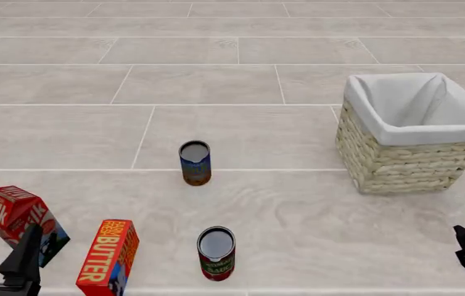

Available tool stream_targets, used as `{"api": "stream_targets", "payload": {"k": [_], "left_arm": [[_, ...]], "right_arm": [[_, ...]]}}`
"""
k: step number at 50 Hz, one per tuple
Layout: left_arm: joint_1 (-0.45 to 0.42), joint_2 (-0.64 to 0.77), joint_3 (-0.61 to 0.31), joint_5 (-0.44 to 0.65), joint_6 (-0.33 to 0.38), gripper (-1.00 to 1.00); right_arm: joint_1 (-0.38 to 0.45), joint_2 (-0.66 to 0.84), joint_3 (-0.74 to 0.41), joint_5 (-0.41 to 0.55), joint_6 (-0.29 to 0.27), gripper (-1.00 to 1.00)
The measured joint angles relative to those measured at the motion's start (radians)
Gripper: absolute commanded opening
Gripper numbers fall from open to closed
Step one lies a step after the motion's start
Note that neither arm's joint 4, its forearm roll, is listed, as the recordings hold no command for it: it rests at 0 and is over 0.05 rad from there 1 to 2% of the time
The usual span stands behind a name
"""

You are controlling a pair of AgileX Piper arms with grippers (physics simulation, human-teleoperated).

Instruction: Pick the cream cheese and place it in the basket.

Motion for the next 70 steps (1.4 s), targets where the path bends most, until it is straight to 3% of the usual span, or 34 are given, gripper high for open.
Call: {"api": "stream_targets", "payload": {"k": [24,54,70], "left_arm": [[0.0,0.0,0.0,0.0,0.0,1.0],[0.0,0.0,0.0,0.0,0.0,1.0],[0.0,0.0,0.0,0.0,0.0,1.0]], "right_arm": [[-0.123,0.217,0.005,-0.137,-0.204,1.0],[-0.205,0.399,0.026,-0.233,-0.325,1.0],[-0.238,0.476,0.069,-0.33,-0.427,1.0]]}}
